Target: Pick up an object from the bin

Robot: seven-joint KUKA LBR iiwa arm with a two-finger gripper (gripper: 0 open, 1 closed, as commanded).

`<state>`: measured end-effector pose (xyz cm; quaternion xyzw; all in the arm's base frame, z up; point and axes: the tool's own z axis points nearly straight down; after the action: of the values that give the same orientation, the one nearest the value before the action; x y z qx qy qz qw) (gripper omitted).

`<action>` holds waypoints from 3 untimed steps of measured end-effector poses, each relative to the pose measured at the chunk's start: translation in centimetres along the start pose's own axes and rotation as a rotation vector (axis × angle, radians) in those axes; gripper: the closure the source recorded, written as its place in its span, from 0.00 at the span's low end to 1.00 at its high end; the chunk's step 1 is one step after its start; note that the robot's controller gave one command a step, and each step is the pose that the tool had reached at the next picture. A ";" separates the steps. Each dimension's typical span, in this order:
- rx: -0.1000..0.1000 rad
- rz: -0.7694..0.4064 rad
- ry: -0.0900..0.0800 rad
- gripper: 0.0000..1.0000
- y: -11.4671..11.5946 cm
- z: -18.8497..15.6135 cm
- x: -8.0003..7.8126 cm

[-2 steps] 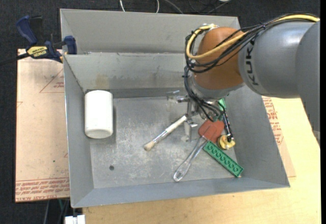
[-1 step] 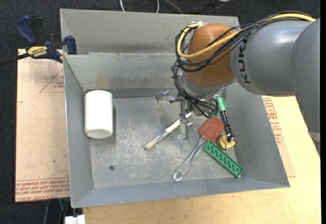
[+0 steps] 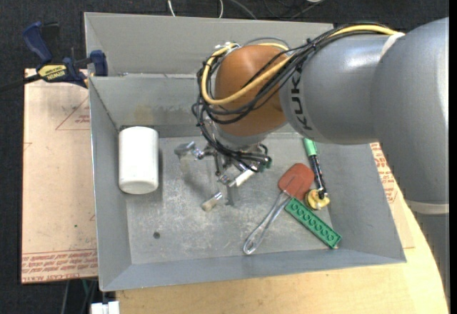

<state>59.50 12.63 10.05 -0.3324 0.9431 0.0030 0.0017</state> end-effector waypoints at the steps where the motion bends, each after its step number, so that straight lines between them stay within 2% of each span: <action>1: 0.012 -0.095 -0.003 0.00 -4.0 3.2 1.6; 2: 0.001 -0.492 -0.007 1.00 -2.6 2.9 3.3; 3: 0.001 -0.492 -0.007 1.00 -2.6 2.9 3.3</action>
Offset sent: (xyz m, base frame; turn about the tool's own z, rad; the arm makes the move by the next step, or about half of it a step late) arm -0.0103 -0.0418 -0.0305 -0.4969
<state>58.57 8.55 7.09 -0.5522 0.8337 0.0035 0.0059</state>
